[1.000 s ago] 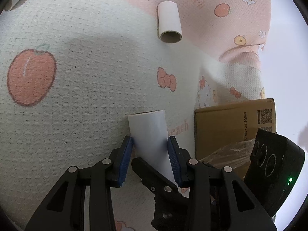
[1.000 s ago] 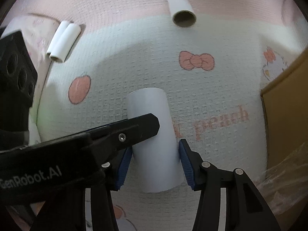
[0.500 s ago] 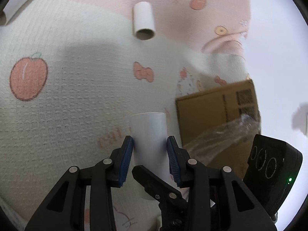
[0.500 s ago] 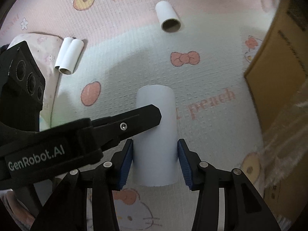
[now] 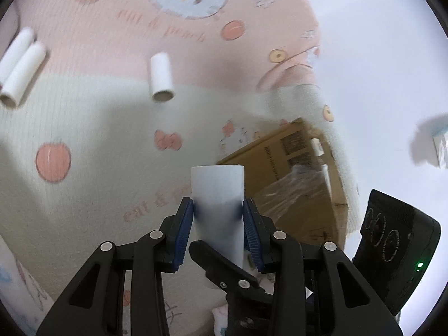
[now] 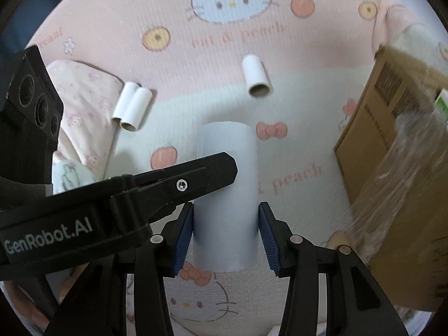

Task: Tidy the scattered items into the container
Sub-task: 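Carry the upright tube with the right gripper and lower it into the cardboard box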

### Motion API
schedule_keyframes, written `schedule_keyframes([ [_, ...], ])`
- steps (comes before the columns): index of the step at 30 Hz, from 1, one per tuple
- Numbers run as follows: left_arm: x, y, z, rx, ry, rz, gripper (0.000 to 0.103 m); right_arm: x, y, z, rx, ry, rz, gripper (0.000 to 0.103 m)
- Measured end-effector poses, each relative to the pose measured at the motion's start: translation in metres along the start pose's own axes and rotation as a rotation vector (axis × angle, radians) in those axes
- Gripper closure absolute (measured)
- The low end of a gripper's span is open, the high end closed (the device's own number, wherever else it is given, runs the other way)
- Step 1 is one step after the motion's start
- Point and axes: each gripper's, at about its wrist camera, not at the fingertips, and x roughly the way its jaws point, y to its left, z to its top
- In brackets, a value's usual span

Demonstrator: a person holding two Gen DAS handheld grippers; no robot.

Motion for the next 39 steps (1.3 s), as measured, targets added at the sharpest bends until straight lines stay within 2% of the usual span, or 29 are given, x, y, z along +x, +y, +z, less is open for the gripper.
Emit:
schedule_keyframes([
  [4,0.001,-0.024,0.007,0.071,0.016,-0.030,0.063,-0.007,-0.013,0.002,0.039,-0.035,0.029,0.060],
  [6,0.001,-0.035,0.007,0.103,0.011,-0.014,0.063,-0.011,-0.026,0.002,0.087,-0.043,0.063,0.060],
  [10,0.006,-0.052,0.008,0.120,0.013,-0.027,0.063,-0.024,-0.044,-0.001,0.141,-0.087,0.100,0.060],
  [14,0.011,-0.071,0.010,0.152,0.041,-0.023,0.063,-0.042,-0.055,-0.002,0.137,-0.134,0.081,0.060],
  [21,0.012,-0.120,0.015,0.282,0.043,0.014,0.063,-0.080,-0.072,0.005,0.113,-0.206,0.063,0.060],
  [31,0.021,-0.190,0.027,0.396,0.027,-0.039,0.063,-0.134,-0.109,0.019,0.111,-0.297,0.009,0.060],
  [35,0.038,-0.207,0.029,0.407,0.064,-0.041,0.063,-0.143,-0.127,0.019,0.110,-0.290,-0.019,0.060],
  [39,0.069,-0.216,0.037,0.373,0.136,-0.030,0.062,-0.139,-0.153,0.020,0.119,-0.251,-0.015,0.060],
])
